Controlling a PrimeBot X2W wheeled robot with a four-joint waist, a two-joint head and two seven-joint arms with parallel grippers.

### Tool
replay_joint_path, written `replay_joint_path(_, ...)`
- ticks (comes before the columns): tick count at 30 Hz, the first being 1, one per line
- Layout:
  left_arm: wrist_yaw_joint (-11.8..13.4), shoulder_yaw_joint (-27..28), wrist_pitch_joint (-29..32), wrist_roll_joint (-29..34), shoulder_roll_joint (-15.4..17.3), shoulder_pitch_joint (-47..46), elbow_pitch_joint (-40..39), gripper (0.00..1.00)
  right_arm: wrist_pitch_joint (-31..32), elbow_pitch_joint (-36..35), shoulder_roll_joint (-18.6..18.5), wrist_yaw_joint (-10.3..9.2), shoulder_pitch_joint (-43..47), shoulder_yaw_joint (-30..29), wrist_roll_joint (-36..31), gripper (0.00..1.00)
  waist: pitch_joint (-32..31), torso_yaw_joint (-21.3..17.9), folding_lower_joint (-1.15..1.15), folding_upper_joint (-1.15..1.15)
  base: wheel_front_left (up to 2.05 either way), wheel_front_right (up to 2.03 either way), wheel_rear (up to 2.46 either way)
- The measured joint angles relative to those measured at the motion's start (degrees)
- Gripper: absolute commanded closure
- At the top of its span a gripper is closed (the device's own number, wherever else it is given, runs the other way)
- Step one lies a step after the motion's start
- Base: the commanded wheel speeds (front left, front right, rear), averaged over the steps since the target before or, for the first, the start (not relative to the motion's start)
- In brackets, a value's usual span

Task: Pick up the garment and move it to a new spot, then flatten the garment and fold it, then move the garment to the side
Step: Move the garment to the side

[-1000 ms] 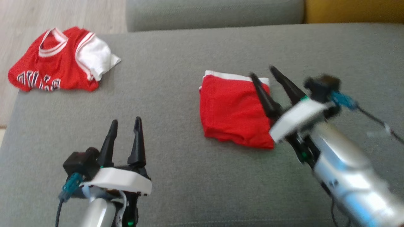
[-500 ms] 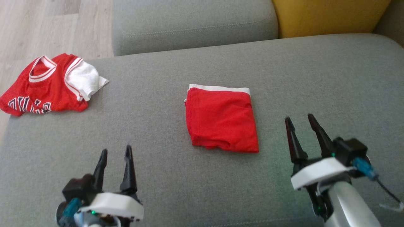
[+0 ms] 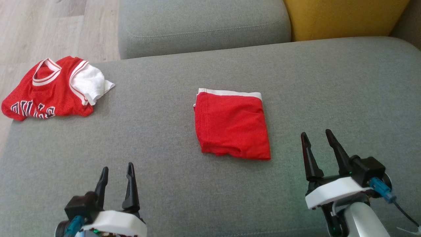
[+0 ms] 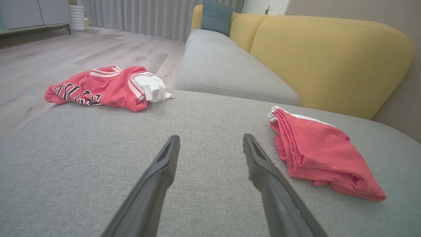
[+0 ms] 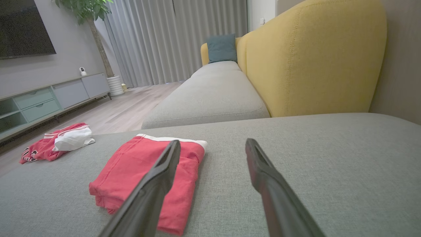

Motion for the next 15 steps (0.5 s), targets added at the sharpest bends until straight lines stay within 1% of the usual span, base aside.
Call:
replay_joint_path(3,-0.5,0.1,0.0,0.0,-0.1,0.0,0.3,0.0,0.1,-0.5,0.1,0.0,0.0,0.0,0.0,0.0,0.1,0.1,0.0,0.0,0.0,0.0,0.0)
replay_joint_path(15,-1.0,0.2,0.0,0.9,-0.2,0.0,0.6,0.0,1.0,-1.3,0.2,0.0,0.0,-0.2,0.0,0.0,0.3,0.5,0.0,0.0,0.0,0.0,0.0)
